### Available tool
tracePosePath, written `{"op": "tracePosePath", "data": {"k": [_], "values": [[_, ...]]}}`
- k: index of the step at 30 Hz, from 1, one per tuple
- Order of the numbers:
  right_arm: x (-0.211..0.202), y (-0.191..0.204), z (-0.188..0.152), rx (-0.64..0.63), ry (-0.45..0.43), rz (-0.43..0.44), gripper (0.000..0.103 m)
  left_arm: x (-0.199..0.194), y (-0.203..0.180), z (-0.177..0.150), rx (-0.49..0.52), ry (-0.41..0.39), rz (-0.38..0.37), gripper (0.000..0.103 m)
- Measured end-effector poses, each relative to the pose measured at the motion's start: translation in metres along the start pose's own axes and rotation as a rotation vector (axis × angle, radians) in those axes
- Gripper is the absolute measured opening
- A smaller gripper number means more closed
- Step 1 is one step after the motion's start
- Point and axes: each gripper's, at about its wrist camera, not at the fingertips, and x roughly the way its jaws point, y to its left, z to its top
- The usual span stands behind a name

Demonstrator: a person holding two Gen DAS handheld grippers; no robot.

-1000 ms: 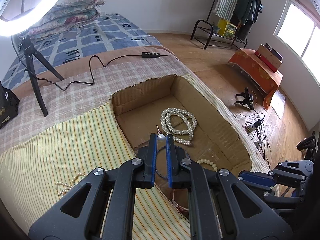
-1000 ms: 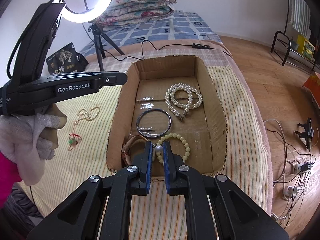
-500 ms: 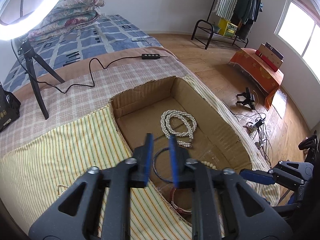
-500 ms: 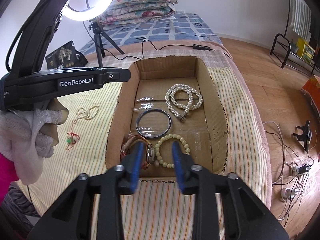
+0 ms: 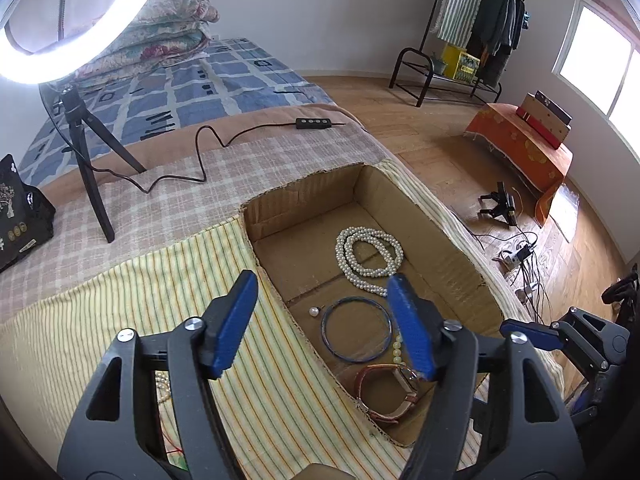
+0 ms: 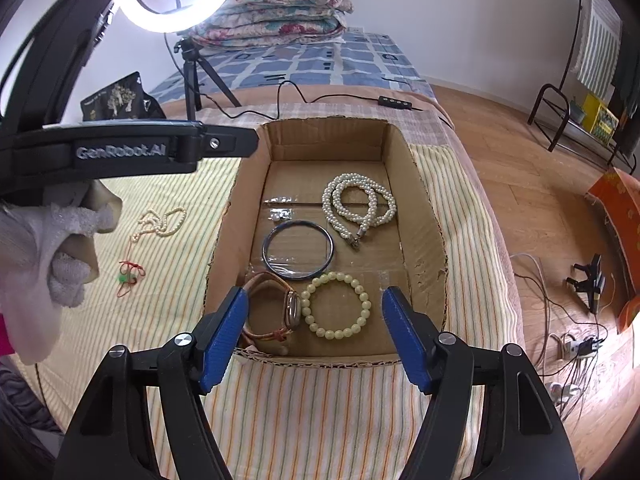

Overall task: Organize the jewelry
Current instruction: 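Withdraw both tools from the box toward the pearl strand and jade pendant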

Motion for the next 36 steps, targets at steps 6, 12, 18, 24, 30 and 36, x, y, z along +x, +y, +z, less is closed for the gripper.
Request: {"op": "tracePosePath", "data": {"k": [6, 12, 18, 24, 30, 36], "values": [[-0.001, 0.001, 0.002, 0.014, 0.005, -0.038, 0.076, -0.014, 0.008, 0.0, 0.01, -0.005, 0.028, 0.077], [-0.004, 0.003, 0.004, 0.034, 0.001, -0.077, 0.077, -0.035, 0.027, 0.0, 0.004, -0.023, 0.052, 0.077], [-0.004, 0.006, 0.006, 0.047, 0.002, -0.069, 0.077, -0.054, 0.049, -0.001, -0.013, -0.038, 0.076, 0.077], [-0.01, 0.01, 0.007, 0.054, -0.023, -0.067, 0.077, -0.079, 0.071, -0.01, -0.009, -0.049, 0.102, 0.077], [-0.018, 0.02, 0.008, 0.033, -0.11, -0.053, 0.077, -0.1, 0.1, -0.027, -0.034, -0.052, 0.104, 0.077], [-0.016, 0.036, 0.011, -0.004, -0.118, 0.064, 0.077, -0.115, 0.125, -0.047, -0.043, -0.035, 0.118, 0.077]]}}
